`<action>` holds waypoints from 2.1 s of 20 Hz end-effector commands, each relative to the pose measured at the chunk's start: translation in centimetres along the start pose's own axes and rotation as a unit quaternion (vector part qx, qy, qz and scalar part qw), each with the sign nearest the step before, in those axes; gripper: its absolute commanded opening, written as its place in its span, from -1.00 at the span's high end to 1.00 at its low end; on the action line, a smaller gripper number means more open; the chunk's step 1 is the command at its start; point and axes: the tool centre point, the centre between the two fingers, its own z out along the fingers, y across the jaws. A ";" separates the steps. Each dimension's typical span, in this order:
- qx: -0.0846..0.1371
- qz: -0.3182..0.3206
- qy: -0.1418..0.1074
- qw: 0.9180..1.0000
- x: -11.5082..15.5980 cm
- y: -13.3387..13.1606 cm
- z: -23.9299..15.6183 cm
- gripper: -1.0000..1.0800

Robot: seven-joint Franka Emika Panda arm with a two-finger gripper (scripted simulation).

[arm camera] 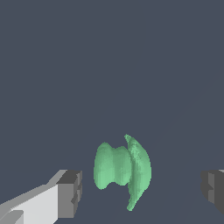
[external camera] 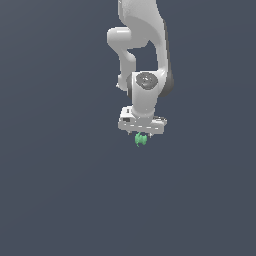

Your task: Pick up the object and move it to a goal position.

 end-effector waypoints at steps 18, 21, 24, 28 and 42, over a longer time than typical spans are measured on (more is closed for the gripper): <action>0.001 0.017 0.000 1.000 -1.8 -0.7 4.2 -0.92; 0.001 0.018 0.000 1.000 -1.8 -0.7 5.4 -0.92; 0.001 0.018 0.000 1.000 -1.8 -0.7 6.0 -0.92; 0.001 0.018 0.000 1.000 -1.8 -0.7 6.1 1.00; 0.001 0.018 0.001 1.000 -1.8 -0.7 5.4 1.00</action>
